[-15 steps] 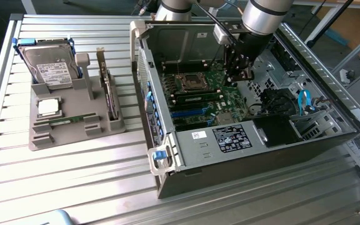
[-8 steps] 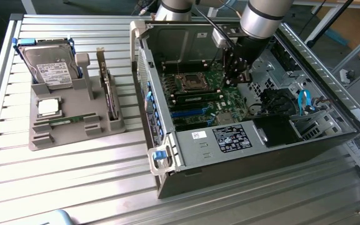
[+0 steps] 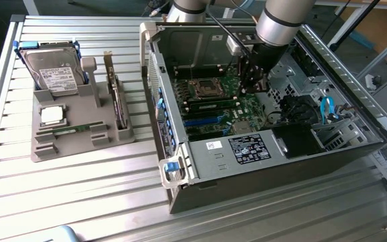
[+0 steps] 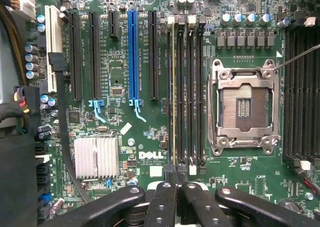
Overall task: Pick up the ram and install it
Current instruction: 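Press down the ram until it locks into place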
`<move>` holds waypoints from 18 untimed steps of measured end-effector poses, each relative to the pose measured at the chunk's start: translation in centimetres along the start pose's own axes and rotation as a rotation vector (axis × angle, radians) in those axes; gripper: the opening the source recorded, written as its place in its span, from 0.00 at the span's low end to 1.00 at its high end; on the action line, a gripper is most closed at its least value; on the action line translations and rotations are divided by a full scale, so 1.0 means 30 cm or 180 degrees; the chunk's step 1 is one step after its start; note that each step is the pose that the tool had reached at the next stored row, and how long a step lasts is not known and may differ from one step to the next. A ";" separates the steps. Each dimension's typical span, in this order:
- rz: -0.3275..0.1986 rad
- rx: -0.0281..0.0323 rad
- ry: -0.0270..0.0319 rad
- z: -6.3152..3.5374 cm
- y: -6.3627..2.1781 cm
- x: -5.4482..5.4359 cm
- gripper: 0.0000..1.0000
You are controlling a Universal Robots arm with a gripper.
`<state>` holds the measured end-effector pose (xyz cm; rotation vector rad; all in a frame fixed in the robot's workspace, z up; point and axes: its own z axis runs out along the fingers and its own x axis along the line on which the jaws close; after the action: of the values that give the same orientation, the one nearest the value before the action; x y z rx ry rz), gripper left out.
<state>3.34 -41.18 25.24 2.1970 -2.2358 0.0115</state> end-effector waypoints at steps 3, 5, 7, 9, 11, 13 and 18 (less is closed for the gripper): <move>0.0002 0.0000 0.0000 0.011 0.000 0.000 0.11; 0.0003 0.0000 0.0000 0.018 0.000 0.000 0.11; 0.0004 0.0000 0.0000 0.021 0.000 0.000 0.11; 0.0004 0.0000 0.0001 0.021 0.000 0.000 0.11; 0.0004 0.0000 0.0000 0.021 0.000 0.000 0.11; 0.0004 0.0000 -0.0001 0.022 0.000 -0.001 0.11; 0.0004 0.0000 0.0000 0.022 0.000 -0.003 0.11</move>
<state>3.32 -41.11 24.58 2.1956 -2.2369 0.0116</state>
